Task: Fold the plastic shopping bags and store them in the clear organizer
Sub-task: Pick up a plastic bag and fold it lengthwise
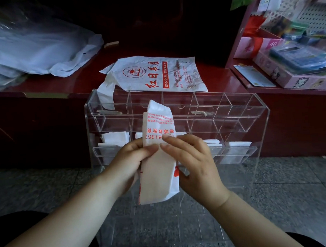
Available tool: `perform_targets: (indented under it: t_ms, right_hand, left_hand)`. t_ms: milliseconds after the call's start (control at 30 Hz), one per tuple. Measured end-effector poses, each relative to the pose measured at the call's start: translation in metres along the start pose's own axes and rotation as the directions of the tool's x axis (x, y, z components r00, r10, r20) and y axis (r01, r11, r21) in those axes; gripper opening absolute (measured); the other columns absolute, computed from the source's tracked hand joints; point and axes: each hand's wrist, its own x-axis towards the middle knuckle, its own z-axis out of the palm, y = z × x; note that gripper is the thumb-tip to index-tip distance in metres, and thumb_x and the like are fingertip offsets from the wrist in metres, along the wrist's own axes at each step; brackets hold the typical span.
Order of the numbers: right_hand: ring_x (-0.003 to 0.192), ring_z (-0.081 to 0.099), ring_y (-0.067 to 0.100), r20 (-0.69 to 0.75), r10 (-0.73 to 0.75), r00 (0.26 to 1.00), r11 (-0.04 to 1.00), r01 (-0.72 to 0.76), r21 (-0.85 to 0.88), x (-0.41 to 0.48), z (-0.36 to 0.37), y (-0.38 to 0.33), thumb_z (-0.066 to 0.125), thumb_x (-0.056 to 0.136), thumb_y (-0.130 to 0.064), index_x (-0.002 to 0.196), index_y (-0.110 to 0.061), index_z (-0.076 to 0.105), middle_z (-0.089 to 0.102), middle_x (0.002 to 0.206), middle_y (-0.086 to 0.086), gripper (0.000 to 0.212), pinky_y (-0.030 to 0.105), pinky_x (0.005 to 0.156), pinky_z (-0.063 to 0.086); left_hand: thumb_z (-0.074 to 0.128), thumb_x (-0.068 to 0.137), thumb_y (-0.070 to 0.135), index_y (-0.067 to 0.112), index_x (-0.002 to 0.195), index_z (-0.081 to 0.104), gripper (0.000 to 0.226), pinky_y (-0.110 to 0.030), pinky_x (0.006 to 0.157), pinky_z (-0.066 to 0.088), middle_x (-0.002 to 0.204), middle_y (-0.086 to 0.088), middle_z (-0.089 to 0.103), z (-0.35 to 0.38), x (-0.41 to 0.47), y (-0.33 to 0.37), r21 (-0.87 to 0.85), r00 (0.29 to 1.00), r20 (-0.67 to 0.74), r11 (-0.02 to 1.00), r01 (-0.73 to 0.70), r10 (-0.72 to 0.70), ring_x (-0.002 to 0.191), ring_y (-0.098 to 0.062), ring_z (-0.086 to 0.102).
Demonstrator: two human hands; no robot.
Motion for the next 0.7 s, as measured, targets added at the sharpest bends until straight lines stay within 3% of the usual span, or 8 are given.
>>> perform_targets:
  t_ms: [200,367,467,567,600,633,667,700]
  right_hand:
    - [0.092,0.05,0.015,-0.041,0.007,0.999,0.999,-0.005,0.054,-0.001,0.0,0.005,0.066,0.07,-0.014,0.093,-0.023,0.063,0.072,0.091,-0.005,0.025,0.026,0.079,0.035]
    - [0.087,0.047,0.01,0.048,0.116,0.992,0.989,-0.12,0.084,-0.003,0.002,0.003,0.073,0.061,-0.01,0.083,-0.019,0.074,0.071,0.082,-0.009,0.024,0.025,0.077,0.029]
    - [0.079,0.042,0.0,0.124,0.207,0.97,0.965,-0.224,0.136,-0.003,0.002,-0.003,0.064,0.072,-0.031,0.08,-0.023,0.074,0.067,0.076,-0.021,0.016,0.028,0.072,0.028]
    - [0.079,0.039,-0.012,0.164,0.432,0.887,0.835,-0.462,0.299,-0.002,0.001,-0.009,0.056,0.07,-0.057,0.078,-0.025,0.072,0.057,0.072,-0.032,0.037,0.027,0.078,0.031]
    - [0.081,0.04,-0.013,0.19,0.507,0.841,0.769,-0.54,0.341,-0.003,0.001,-0.009,0.055,0.067,-0.06,0.081,-0.033,0.07,0.057,0.07,-0.025,0.034,0.028,0.081,0.033]
    - [0.081,0.042,-0.011,0.208,0.565,0.798,0.711,-0.599,0.368,-0.001,0.0,-0.01,0.056,0.066,-0.058,0.078,-0.042,0.068,0.055,0.067,-0.019,0.024,0.026,0.083,0.035]
    - [0.079,0.043,-0.008,0.237,0.612,0.754,0.648,-0.65,0.397,0.0,-0.001,-0.01,0.06,0.068,-0.053,0.068,-0.046,0.068,0.054,0.064,-0.018,0.01,0.022,0.08,0.034]
    - [0.076,0.044,-0.006,0.245,0.64,0.728,0.613,-0.676,0.409,0.0,-0.001,-0.01,0.065,0.073,-0.044,0.058,-0.046,0.067,0.053,0.061,-0.019,0.014,0.017,0.076,0.033]
  left_hand:
    - [0.05,0.087,0.002,0.019,0.062,0.075,0.039,-0.018,0.059,0.055,0.07,0.001,0.073,-0.001,0.001,-0.005,0.089,1.0,-0.01,0.996,0.029,-0.028,0.061,-0.009,0.068]
    - [0.052,0.084,0.011,0.012,0.093,0.068,0.019,-0.022,0.062,0.056,0.084,-0.006,0.074,-0.001,0.001,-0.006,0.009,0.99,0.047,0.991,0.132,-0.133,0.072,-0.016,0.07]
    - [0.06,0.072,0.018,0.009,0.096,0.066,0.027,-0.027,0.071,0.055,0.086,-0.007,0.074,0.0,0.004,-0.004,-0.083,0.991,0.042,0.988,0.128,-0.125,0.077,-0.016,0.07]
    - [0.081,0.055,0.01,0.007,0.047,0.068,0.015,-0.013,0.048,0.049,0.047,0.001,0.065,0.003,0.005,-0.003,-0.187,0.998,-0.067,0.982,0.001,-0.014,0.047,-0.002,0.063]
    - [0.074,0.066,0.0,0.01,0.034,0.063,0.036,-0.013,0.045,0.049,0.043,0.003,0.062,0.003,0.005,-0.003,-0.176,0.996,-0.083,0.984,-0.027,0.013,0.043,-0.001,0.061]
    - [0.064,0.074,-0.003,0.013,0.035,0.065,0.042,-0.016,0.048,0.051,0.046,0.001,0.064,0.005,0.003,-0.002,-0.173,0.999,-0.053,0.985,-0.011,0.001,0.046,-0.003,0.063]
    - [0.062,0.07,0.001,0.015,0.044,0.071,0.031,-0.019,0.053,0.054,0.056,-0.001,0.069,0.002,0.006,-0.006,-0.184,1.0,-0.006,0.983,-0.024,0.024,0.054,-0.006,0.066]
    - [0.062,0.063,0.007,0.017,0.054,0.075,0.018,-0.021,0.058,0.056,0.066,-0.001,0.072,0.004,0.006,-0.004,-0.205,0.999,0.023,0.978,-0.023,0.029,0.063,-0.009,0.069]
